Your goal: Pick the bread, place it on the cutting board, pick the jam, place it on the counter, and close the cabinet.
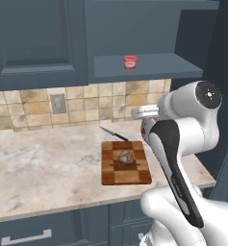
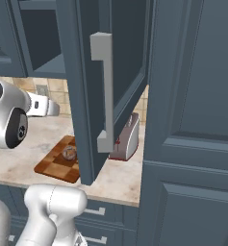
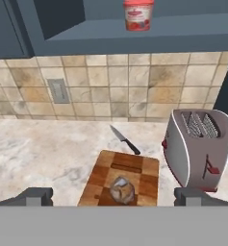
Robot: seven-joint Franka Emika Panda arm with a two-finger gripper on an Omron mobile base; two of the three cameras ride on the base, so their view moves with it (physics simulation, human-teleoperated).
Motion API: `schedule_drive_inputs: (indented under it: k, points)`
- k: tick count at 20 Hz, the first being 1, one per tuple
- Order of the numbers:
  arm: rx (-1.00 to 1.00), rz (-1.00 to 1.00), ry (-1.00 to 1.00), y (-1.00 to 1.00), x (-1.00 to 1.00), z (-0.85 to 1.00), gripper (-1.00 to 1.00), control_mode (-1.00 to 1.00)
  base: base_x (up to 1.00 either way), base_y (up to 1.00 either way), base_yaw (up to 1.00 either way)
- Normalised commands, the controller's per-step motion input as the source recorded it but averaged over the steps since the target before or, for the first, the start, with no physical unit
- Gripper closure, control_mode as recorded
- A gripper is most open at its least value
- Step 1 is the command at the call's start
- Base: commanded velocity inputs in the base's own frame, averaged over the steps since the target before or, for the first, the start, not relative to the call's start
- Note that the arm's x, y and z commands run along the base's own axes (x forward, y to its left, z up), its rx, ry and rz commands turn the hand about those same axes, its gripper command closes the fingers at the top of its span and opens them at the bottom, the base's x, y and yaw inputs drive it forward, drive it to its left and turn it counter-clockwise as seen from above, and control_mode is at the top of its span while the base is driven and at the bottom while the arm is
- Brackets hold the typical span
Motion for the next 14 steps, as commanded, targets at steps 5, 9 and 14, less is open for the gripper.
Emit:
schedule_drive_inputs:
  k: [5,9,14]
  points:
    - [0.0,0.0,-0.02,0.0,-0.05,0.3,-1.0,-1.0,0.0,0.0,0.0]
    - [0.0,0.0,-0.01,0.0,-0.05,0.3,-1.0,-1.0,0.0,0.0,0.0]
    - [0.0,0.0,0.0,-0.04,-0.09,0.3,-1.0,-1.0,0.0,0.0,0.0]
